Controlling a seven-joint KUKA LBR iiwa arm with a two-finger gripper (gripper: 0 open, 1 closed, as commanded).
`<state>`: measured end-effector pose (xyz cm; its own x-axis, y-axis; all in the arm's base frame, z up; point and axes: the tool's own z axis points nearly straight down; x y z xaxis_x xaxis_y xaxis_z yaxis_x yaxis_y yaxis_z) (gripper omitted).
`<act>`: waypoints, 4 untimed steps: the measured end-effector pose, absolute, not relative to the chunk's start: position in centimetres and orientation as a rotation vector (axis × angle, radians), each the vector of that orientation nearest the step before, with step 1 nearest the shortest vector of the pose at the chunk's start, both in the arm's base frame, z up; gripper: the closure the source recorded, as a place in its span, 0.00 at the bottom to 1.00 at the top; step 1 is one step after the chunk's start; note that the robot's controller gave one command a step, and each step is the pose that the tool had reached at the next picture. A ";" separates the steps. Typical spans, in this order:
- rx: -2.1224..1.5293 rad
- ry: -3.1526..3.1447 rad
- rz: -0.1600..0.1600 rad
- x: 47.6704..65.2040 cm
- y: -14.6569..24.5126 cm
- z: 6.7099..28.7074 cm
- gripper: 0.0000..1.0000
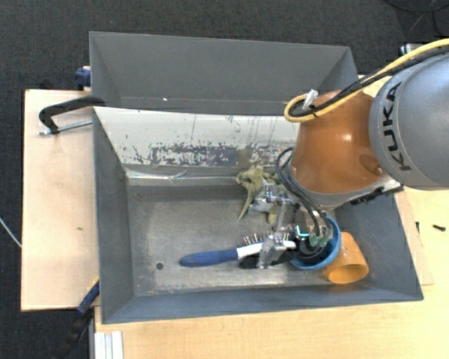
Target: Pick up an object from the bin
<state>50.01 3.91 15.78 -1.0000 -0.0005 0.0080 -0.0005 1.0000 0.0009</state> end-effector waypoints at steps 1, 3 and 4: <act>-0.159 -3.140 -0.003 49.9 1.1 6.9 0.00; -0.156 -3.141 -0.003 50.1 1.3 7.3 0.00; -0.157 -3.140 -0.002 50.2 1.4 7.4 0.00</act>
Offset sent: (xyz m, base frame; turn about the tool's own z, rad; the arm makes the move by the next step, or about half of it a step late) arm -0.0025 -0.0280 -0.0878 0.0989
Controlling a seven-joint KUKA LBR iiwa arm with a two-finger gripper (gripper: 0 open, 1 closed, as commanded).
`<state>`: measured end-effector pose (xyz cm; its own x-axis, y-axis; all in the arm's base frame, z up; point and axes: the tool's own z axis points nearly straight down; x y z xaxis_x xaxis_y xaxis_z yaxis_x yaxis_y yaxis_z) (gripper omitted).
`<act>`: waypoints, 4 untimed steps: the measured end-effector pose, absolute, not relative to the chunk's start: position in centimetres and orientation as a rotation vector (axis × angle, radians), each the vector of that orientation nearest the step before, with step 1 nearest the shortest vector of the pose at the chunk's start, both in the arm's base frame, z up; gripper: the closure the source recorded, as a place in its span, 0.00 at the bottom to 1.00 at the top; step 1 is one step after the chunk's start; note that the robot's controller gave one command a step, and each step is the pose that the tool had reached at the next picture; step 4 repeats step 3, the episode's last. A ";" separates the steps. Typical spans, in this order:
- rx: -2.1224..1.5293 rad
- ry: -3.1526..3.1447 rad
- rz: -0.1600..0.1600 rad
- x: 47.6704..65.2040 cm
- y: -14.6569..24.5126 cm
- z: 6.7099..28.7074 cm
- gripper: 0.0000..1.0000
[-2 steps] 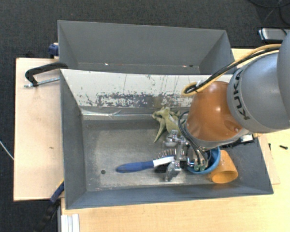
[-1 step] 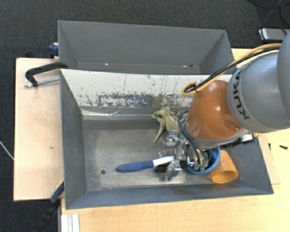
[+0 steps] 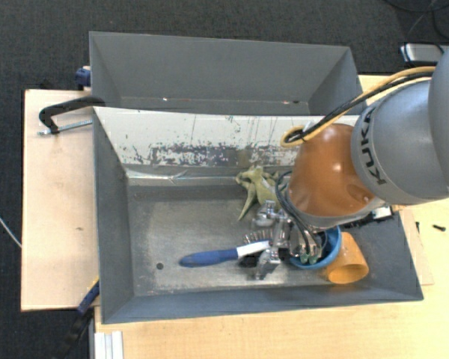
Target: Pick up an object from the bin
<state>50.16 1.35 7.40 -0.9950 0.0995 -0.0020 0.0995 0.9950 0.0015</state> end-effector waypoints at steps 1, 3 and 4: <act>0.157 3.134 0.002 50.2 1.4 7.5 0.00; 0.156 3.126 0.003 50.6 1.5 16.4 1.00; 0.156 3.126 0.003 50.6 1.5 16.4 1.00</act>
Offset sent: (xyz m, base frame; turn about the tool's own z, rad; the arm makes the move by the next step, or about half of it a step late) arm 0.0000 0.0000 0.0000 0.0000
